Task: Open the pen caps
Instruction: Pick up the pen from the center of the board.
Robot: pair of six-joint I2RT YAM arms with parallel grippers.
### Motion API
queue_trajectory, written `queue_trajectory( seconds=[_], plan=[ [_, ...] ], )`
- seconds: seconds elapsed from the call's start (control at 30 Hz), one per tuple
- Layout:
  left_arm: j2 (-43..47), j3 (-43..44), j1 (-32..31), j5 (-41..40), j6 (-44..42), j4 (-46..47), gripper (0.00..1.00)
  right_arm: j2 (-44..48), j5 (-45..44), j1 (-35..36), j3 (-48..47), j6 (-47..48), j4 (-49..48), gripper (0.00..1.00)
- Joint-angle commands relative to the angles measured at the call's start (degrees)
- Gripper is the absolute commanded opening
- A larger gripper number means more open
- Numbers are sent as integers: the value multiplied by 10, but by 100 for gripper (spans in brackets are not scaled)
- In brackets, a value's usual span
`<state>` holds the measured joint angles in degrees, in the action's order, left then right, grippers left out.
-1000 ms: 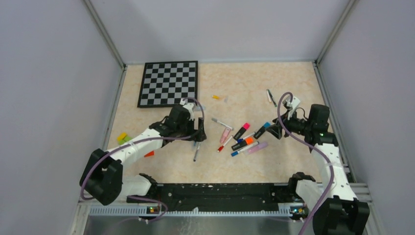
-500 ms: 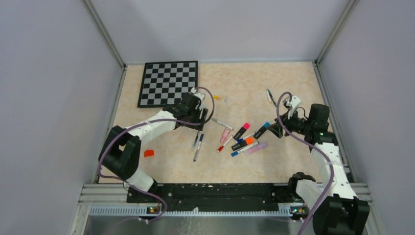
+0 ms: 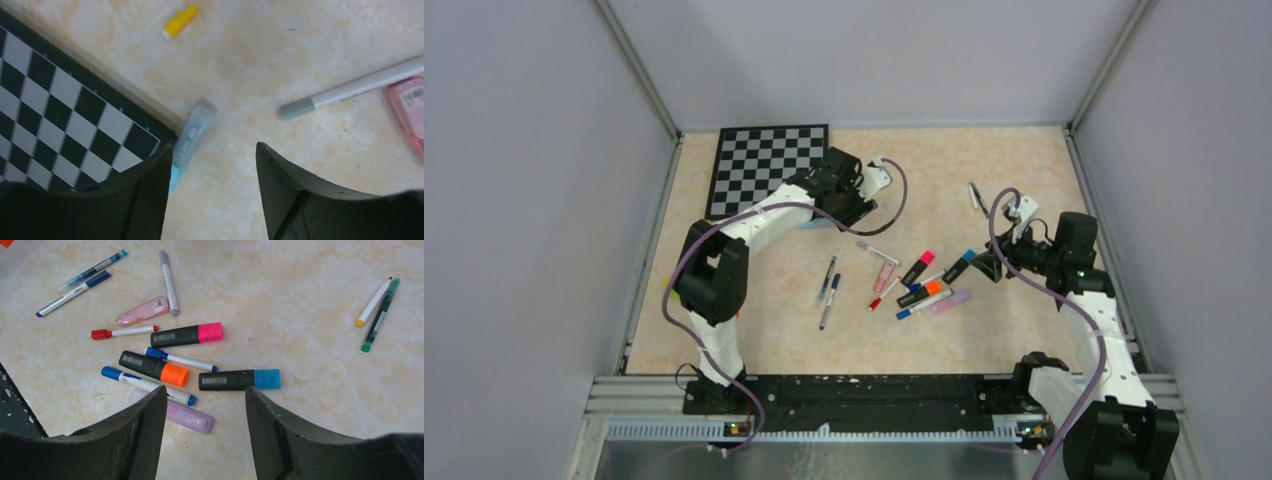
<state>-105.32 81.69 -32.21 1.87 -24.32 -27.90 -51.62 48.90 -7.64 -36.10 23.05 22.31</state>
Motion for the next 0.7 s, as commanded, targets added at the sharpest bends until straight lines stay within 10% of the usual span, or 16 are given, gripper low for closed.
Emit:
queue_trajectory(
  seconds=[0.0, 0.67],
  plan=[
    [-68, 78, 4, -8, -150, -34, 65, 5, 9, -6, -12, 16, -15, 58],
    [-144, 102, 53, 59, -173, -44, 60, 5, 12, -6, -13, 18, -12, 58]
  ],
)
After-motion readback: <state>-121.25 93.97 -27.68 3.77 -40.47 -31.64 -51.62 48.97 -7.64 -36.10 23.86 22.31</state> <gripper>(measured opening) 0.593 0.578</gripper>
